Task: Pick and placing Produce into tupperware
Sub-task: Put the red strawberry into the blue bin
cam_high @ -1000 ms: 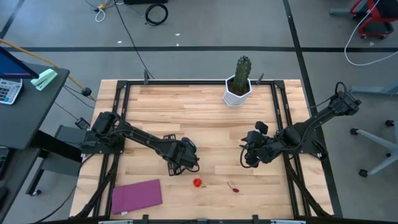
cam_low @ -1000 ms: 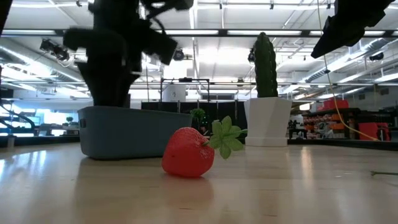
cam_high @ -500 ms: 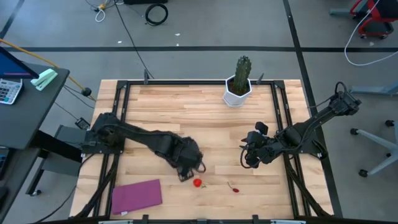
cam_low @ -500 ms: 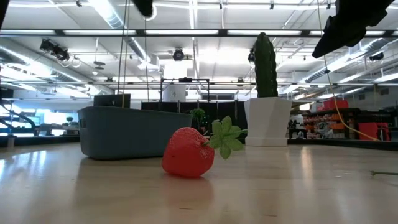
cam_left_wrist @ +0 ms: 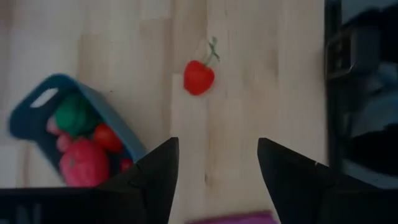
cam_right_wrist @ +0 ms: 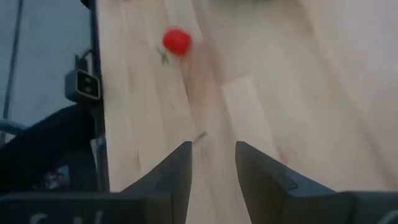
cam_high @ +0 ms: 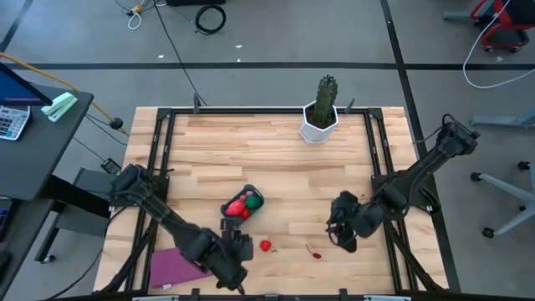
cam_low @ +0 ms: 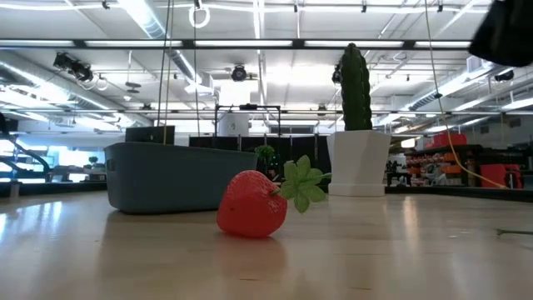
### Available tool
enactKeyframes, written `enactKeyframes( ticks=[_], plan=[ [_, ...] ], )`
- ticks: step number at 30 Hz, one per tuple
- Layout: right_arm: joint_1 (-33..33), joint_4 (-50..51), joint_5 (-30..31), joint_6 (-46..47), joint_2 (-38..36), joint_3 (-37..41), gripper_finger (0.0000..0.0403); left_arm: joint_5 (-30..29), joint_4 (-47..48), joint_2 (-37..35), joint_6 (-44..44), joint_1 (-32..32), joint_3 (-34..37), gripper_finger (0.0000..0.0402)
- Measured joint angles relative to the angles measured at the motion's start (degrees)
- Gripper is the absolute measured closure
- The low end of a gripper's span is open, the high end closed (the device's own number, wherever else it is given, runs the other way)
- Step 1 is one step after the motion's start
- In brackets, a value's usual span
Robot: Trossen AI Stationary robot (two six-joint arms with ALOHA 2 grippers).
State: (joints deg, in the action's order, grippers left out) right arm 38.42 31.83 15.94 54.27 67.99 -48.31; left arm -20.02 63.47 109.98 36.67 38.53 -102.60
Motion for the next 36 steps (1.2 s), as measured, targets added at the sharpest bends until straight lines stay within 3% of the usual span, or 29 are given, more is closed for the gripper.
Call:
enactKeyframes(
  ticks=[7, 12, 23, 36],
  plan=[
    [3.66, -2.90, -0.22, 7.36, 9.91, 0.00, 0.0271, -0.66, -22.26, 0.08, -7.90, -2.23, 16.68, 0.0180],
    [3.23, -4.66, -0.48, 7.33, 13.26, 0.01, 0.0271, -0.87, -37.91, 0.08, -17.09, -6.13, 23.36, 0.0187],
    [3.23, -4.70, 0.59, 5.47, 11.29, 0.02, 0.0271, 3.75, -48.43, 0.30, -29.34, -8.17, 24.39, 0.0206],
    [3.23, -4.71, 1.97, 5.08, 10.57, 0.02, 0.0271, 5.74, -53.93, 9.15, -29.89, -8.23, 24.35, 0.0180]
  ],
)
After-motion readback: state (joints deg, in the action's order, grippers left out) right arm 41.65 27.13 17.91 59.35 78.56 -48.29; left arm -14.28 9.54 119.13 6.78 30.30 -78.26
